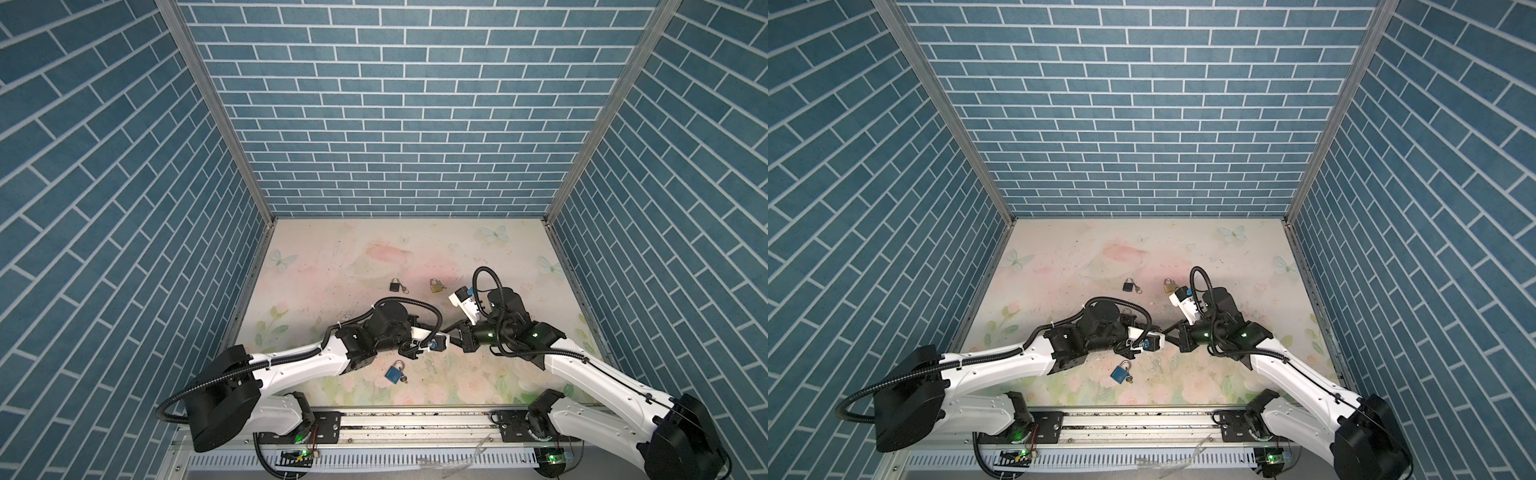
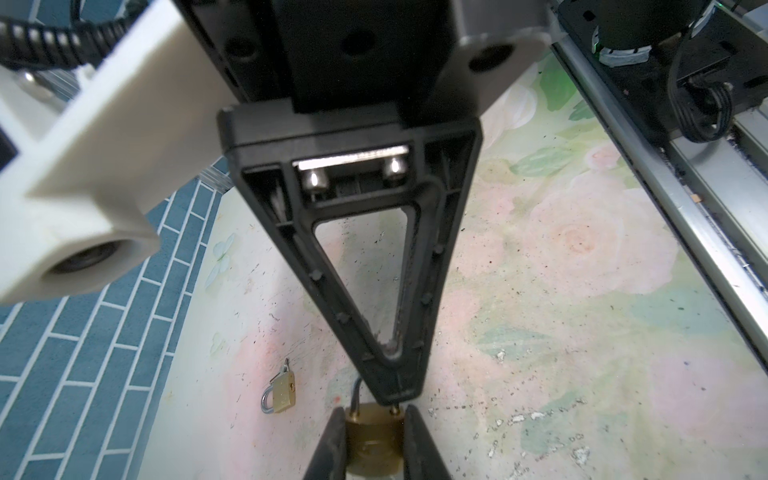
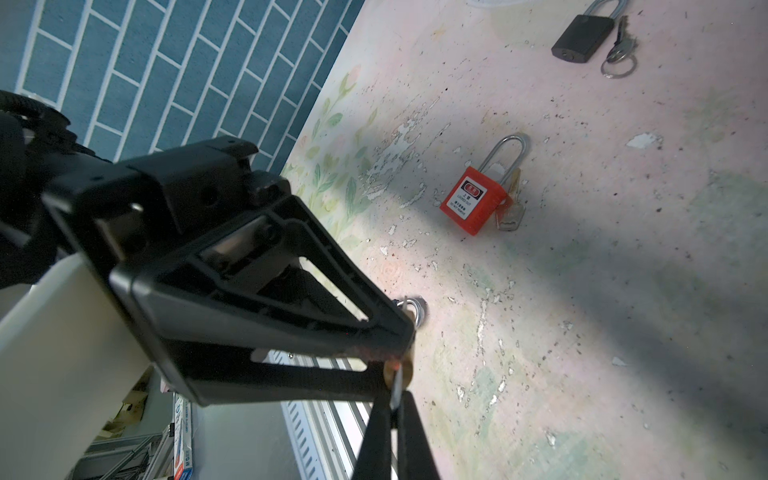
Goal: Lock with the key
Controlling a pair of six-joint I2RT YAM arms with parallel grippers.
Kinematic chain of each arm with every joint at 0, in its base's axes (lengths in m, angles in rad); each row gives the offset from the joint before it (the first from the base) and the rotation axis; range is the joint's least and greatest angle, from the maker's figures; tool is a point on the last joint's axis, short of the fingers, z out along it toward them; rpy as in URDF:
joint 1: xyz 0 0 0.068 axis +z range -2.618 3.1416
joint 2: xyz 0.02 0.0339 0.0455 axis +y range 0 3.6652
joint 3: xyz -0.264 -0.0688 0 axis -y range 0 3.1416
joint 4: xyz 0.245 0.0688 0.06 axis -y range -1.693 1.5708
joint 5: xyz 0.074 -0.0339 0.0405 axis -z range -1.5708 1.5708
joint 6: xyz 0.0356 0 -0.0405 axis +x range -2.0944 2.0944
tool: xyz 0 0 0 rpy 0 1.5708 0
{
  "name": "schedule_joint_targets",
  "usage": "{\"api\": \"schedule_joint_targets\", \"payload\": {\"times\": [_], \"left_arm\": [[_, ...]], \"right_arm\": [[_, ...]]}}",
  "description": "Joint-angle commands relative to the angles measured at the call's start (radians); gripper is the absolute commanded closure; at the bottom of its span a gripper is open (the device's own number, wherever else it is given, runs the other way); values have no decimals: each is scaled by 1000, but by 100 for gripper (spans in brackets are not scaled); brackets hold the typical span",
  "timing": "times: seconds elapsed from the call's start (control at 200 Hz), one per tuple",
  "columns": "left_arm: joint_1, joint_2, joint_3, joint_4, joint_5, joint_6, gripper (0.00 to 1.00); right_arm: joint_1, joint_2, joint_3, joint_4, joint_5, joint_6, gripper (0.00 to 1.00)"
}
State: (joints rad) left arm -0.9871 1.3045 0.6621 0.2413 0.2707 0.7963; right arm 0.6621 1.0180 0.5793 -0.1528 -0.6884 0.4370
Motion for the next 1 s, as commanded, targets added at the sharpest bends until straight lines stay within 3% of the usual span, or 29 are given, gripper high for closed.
{"api": "schedule_joint_targets", "payload": {"times": [0.0,0.765,0.995], "left_arm": [[-22,5,61,206,50,16,100],[-79,68,159,383,122,-42,100],[-82,73,144,396,83,-34,100]], "right_arm": [[27,33,20,-10,-79,-37,100],[30,87,-3,129,-126,24,100],[31,71,10,100,-106,8,100]]}}
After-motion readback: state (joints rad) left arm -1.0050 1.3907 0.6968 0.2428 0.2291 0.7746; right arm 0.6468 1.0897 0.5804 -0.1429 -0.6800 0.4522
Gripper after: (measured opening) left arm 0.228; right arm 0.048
